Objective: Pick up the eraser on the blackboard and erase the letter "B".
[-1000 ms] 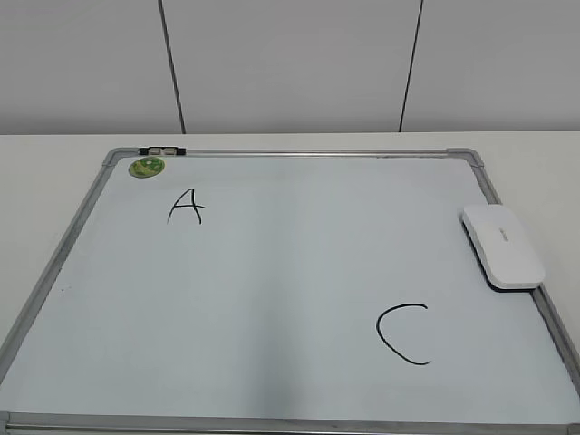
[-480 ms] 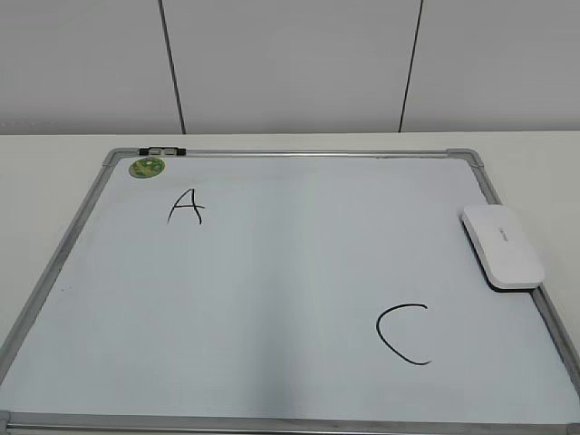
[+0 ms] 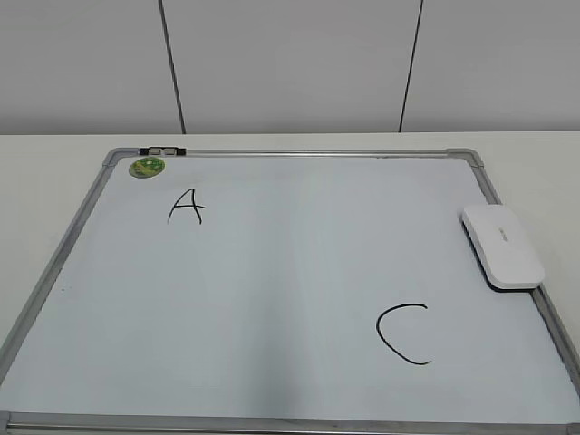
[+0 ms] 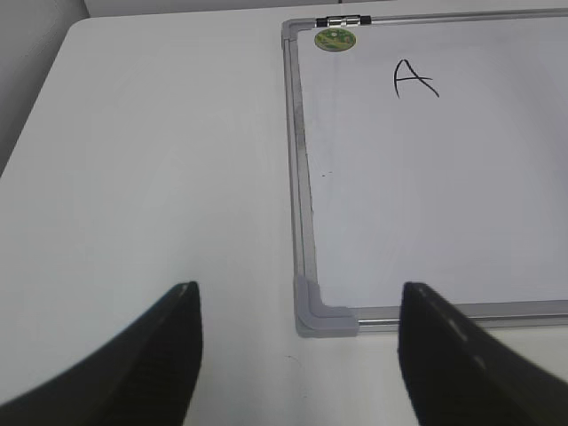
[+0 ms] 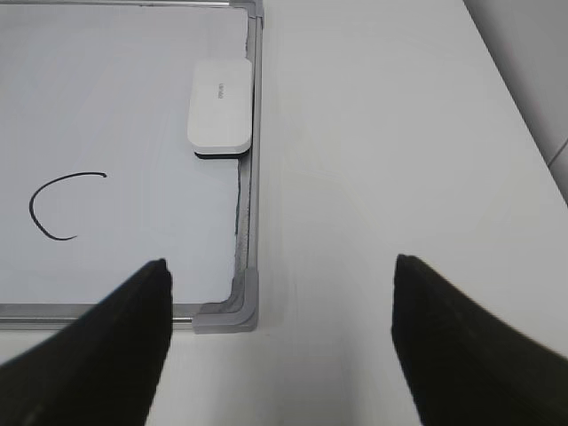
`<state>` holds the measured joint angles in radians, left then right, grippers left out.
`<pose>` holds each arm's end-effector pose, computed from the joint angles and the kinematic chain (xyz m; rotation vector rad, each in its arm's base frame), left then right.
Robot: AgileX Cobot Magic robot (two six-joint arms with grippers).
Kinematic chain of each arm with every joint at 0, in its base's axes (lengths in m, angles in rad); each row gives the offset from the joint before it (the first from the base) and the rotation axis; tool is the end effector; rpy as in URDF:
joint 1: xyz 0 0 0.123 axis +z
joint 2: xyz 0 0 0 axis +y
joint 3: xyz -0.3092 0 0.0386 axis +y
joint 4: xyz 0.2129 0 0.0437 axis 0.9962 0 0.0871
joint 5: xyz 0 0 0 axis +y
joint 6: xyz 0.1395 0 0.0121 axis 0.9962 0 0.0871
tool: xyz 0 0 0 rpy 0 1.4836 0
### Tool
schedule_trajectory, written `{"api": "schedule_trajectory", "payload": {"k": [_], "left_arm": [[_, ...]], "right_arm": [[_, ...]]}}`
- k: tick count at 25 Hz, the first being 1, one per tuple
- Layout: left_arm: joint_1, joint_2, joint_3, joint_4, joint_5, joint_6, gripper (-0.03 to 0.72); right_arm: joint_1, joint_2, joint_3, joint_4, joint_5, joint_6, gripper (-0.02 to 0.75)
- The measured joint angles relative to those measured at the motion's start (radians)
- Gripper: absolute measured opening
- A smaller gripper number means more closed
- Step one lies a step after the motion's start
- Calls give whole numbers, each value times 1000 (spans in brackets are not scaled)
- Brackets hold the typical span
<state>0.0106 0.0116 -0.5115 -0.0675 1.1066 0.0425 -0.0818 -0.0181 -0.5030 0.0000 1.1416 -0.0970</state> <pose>-0.0214 -0.0087 0.2362 0.0383 2.0884 -0.0492 -0.0263 0.0022 0.2286 -0.0160 2.1059 -0.1073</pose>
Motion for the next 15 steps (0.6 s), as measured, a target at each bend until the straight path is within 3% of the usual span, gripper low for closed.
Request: {"api": "schedule_trajectory", "payload": {"k": [15], "left_arm": [[0,0,0,0,0,0,501]], "right_arm": [[0,0,0,0,0,0,592]]}}
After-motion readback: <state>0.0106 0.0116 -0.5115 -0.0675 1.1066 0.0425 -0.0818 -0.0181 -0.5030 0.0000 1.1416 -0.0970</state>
